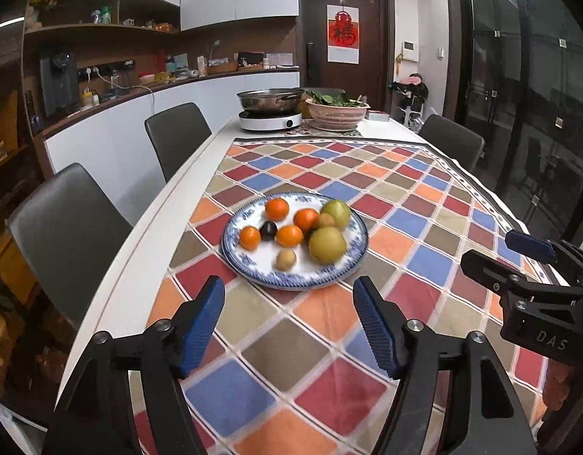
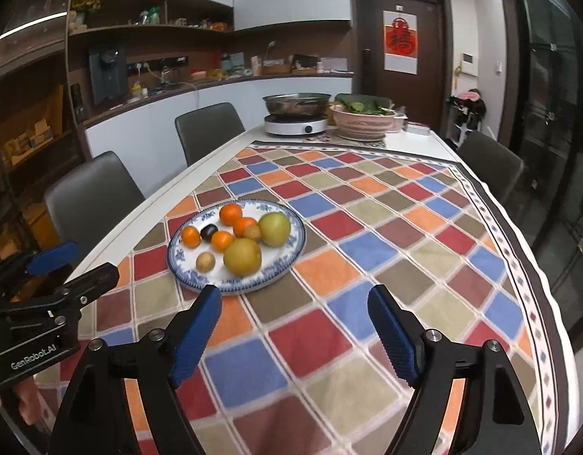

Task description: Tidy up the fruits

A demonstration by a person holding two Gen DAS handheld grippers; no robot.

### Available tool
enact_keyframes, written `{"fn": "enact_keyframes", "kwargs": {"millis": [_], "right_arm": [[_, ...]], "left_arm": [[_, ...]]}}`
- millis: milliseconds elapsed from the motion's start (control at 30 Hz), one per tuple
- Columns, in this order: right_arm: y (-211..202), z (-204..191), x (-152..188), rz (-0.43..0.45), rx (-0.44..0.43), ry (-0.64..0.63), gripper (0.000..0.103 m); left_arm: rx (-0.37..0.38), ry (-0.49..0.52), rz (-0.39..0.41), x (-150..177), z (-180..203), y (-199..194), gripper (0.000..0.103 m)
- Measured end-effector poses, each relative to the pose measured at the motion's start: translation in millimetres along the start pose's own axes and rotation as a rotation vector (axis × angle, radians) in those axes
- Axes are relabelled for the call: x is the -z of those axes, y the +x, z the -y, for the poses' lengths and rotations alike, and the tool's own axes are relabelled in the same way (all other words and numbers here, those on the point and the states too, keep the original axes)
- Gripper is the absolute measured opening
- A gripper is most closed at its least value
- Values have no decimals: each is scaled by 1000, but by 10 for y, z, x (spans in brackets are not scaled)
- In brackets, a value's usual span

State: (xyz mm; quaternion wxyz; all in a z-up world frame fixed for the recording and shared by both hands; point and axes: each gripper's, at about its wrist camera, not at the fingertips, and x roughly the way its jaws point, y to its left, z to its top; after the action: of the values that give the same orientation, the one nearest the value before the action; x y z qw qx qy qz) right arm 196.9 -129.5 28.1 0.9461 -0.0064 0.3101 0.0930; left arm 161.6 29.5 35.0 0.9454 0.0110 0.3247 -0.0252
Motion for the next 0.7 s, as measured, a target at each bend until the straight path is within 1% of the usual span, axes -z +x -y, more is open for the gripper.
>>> {"fn": "enact_keyframes", "kwargs": {"millis": [67,233,433,500,700], "right_arm": [[-93,15,70,10,9,9,80],[-316,20,216,25,11,15,80],[-529,13,373,38,11,20,80],[-588,15,414,40,8,23,80],[-736,16,458,76,42,17,80]], "left_arm": [[10,-12,6,45,24,-89,70],[-5,-5,37,140,100,-307,74],[-18,15,72,235,173,-517,83],[-25,13,81,274,179,-569,88],[-36,-3,91,374,179,-659,91]]}}
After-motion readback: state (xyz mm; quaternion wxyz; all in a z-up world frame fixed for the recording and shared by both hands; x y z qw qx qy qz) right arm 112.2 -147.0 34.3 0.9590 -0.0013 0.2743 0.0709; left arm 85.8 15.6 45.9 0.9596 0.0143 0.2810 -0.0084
